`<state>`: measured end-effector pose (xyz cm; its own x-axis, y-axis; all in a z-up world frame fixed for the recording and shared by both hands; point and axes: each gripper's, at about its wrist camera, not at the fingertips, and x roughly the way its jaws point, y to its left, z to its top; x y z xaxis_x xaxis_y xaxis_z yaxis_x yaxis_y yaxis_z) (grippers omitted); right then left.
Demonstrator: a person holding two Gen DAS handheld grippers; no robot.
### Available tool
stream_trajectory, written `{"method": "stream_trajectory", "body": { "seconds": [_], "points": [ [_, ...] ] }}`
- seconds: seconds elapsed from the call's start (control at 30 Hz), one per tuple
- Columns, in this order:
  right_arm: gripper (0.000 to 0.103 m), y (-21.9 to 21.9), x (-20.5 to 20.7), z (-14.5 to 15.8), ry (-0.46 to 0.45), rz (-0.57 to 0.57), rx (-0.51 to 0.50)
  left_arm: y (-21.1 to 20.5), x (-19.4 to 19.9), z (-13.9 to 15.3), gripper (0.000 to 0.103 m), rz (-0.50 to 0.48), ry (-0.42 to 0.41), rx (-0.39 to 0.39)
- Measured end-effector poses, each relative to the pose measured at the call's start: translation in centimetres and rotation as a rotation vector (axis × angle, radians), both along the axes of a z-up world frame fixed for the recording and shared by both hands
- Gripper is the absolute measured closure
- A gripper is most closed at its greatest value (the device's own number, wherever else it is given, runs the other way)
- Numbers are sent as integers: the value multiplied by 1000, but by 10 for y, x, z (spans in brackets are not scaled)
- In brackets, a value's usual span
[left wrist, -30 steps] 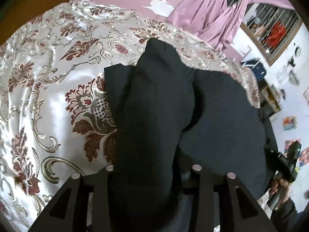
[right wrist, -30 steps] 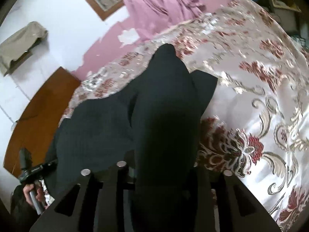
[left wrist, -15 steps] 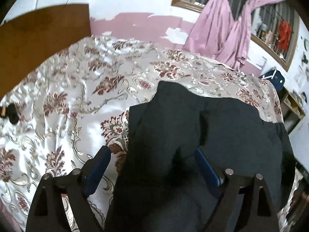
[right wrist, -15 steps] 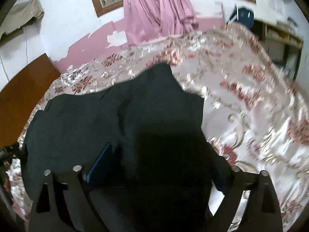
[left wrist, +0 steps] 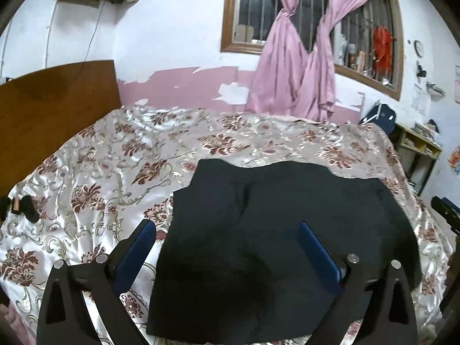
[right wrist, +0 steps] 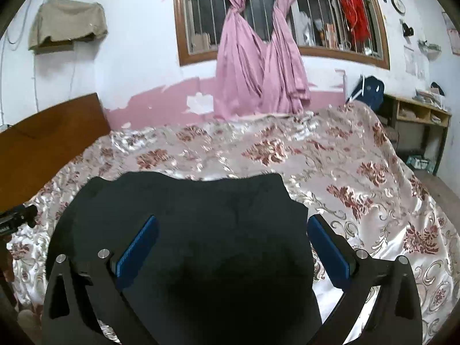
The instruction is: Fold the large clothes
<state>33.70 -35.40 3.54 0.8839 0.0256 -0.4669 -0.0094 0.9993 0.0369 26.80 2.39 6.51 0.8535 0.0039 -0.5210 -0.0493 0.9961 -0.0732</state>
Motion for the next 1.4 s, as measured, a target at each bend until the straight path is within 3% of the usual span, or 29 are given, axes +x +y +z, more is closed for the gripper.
{"method": "stream_trajectory", "body": {
  "seconds": [0.27, 0.63, 1.03, 1.4],
  "points": [
    [2, 14, -50, 21, -92, 35, -27, -19, -56, 18, 1, 3, -124, -1],
    [2, 32, -116, 32, -191, 66, -23, -36, -117, 27, 0, -15, -209, 20],
    [2, 53, -166, 29, -256, 75, -32, -44, -156, 13, 0, -32, -221, 62],
    [2, 74, -197, 5, -303, 107, -71, -38, -174, -10, 0, -16, -222, 66]
  ]
}}
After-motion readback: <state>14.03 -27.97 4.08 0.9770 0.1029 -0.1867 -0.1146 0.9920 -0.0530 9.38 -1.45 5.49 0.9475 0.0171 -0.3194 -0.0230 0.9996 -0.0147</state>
